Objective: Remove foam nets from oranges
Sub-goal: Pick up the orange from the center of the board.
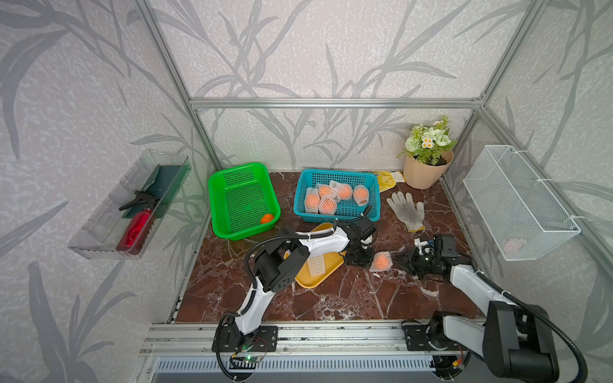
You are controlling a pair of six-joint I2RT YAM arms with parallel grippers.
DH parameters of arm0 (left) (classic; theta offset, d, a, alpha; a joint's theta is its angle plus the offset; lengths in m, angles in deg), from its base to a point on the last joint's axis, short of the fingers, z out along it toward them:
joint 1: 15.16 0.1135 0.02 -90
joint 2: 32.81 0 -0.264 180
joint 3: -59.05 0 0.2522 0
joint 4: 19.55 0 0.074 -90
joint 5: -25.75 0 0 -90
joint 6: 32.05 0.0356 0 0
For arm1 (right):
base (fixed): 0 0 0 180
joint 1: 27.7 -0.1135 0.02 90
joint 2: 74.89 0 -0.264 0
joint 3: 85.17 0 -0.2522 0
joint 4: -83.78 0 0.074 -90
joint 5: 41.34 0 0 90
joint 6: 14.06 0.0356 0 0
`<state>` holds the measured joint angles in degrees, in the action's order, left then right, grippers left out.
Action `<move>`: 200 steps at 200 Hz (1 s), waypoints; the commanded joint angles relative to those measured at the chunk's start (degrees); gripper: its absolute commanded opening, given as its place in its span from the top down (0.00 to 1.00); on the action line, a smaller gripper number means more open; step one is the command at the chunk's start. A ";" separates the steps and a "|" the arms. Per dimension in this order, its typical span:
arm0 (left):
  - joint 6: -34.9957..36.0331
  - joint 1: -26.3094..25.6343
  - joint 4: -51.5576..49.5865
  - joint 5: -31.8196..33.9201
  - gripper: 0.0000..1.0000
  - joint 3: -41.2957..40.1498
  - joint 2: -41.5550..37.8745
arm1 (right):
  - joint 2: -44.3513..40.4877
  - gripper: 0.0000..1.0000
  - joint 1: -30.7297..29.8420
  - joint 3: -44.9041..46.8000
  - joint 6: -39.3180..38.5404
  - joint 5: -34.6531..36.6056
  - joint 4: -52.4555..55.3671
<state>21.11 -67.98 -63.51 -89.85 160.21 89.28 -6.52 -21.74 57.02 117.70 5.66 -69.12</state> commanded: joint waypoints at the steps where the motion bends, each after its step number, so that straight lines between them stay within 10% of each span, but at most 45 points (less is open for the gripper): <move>1: 0.89 0.04 -2.22 0.88 0.84 1.01 1.23 | 1.83 0.79 0.08 -1.77 -0.62 -2.59 -2.17; 200: 3.00 0.61 -6.87 1.87 0.84 8.00 3.85 | 8.38 0.75 -4.74 -2.69 -3.00 -10.12 -3.96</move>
<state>23.05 -67.48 -68.95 -88.41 165.84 91.40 2.21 -25.26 52.97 114.99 -1.12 -73.18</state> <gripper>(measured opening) 0.160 0.236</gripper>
